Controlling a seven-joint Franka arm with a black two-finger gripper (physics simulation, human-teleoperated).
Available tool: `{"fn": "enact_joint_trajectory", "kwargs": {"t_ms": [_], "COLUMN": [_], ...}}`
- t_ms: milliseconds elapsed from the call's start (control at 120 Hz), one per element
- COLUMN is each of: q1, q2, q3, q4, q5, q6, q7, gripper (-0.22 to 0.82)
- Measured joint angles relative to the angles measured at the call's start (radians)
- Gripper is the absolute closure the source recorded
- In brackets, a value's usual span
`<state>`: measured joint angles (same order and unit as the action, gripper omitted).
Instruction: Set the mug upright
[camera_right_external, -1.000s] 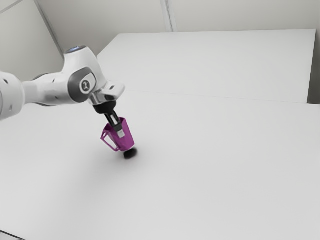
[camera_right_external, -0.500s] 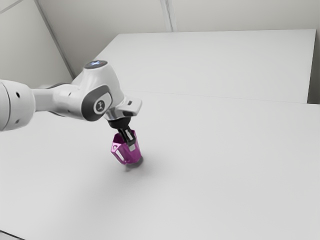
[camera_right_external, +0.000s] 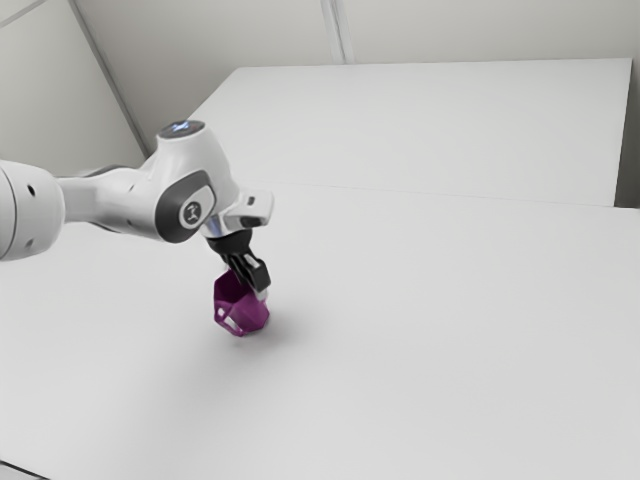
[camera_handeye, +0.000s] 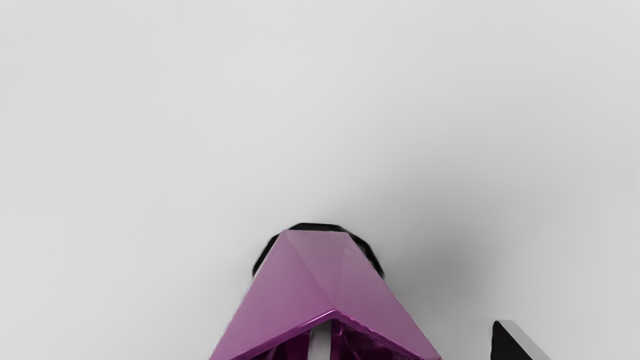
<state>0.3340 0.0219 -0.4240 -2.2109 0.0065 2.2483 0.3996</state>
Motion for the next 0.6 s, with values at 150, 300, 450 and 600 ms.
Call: {"fn": "enact_joint_trajectory", "kwargs": {"t_ms": [150,300,450,600], "q1": [-0.029,-0.041,-0.007,-0.108], "q2": [-0.047,-0.058,-0.048,-0.047], "q3": [-0.004,0.002,0.007,0.141], "q4": [0.010,0.136,0.309,0.466], "q5": [0.001,-0.010,-0.018,-0.008], "q6": [-0.014,-0.106,-0.262,-0.412], "q7": [-0.018,-0.053,-0.137,-0.217], "gripper": [0.15,0.08,0.04,0.02]}}
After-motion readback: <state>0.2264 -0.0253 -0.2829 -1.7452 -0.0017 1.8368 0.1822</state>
